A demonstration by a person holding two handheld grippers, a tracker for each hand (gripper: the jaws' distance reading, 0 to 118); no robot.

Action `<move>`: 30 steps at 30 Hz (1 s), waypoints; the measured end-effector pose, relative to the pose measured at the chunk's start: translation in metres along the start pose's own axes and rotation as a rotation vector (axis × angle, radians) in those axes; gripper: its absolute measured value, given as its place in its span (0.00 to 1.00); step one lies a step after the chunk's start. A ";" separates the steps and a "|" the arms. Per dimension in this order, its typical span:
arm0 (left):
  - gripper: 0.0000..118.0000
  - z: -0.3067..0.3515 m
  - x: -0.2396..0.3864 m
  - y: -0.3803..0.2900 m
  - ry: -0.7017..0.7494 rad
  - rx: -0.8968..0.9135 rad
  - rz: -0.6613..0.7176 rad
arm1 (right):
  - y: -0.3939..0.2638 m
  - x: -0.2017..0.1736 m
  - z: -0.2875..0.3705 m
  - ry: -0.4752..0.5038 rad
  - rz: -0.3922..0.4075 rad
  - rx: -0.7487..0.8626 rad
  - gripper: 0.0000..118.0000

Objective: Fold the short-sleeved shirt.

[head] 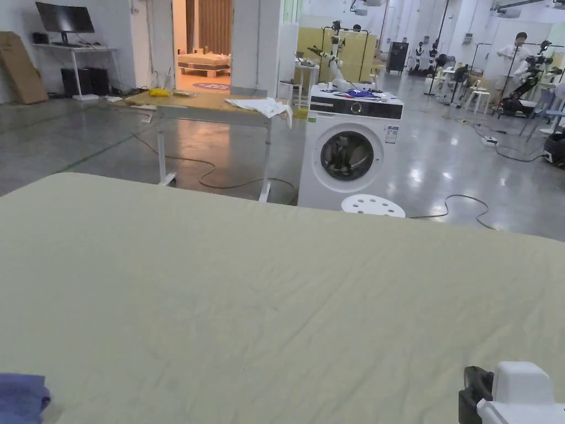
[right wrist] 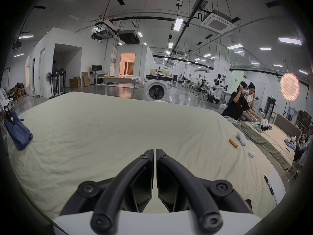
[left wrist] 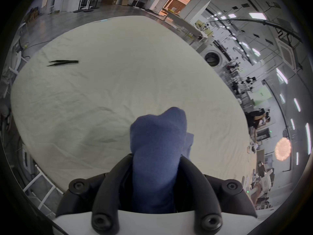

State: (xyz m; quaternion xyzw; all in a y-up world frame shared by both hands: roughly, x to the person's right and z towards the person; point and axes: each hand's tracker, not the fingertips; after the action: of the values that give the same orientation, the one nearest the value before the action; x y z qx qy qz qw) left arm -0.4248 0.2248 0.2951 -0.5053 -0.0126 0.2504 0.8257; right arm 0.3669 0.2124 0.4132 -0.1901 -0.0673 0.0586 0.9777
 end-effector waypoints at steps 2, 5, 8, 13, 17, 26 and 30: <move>0.30 -0.003 0.005 -0.003 0.059 -0.003 -0.026 | -0.002 0.001 -0.001 0.000 -0.002 -0.010 0.01; 0.51 -0.009 0.008 -0.001 0.170 0.026 -0.070 | -0.001 0.000 -0.003 0.002 -0.014 -0.021 0.01; 0.52 0.004 0.027 -0.010 0.356 0.088 -0.103 | 0.000 -0.004 -0.003 0.019 -0.010 -0.015 0.01; 0.52 0.030 0.049 -0.011 0.449 0.201 -0.194 | 0.001 -0.007 -0.004 0.040 -0.017 -0.008 0.01; 0.52 0.042 0.078 -0.028 0.447 0.299 -0.252 | -0.002 -0.009 -0.004 0.047 -0.028 -0.008 0.01; 0.52 -0.021 0.148 -0.115 0.105 0.439 -0.395 | -0.009 -0.009 -0.002 0.042 -0.077 0.014 0.01; 0.51 -0.052 0.192 -0.160 0.041 0.557 -0.432 | -0.010 -0.012 -0.004 0.034 -0.098 0.038 0.01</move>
State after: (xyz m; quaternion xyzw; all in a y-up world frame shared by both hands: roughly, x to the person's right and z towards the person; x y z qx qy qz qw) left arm -0.1786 0.2054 0.3600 -0.2515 -0.0336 0.0536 0.9658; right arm 0.3571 0.1998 0.4125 -0.1688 -0.0586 0.0086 0.9839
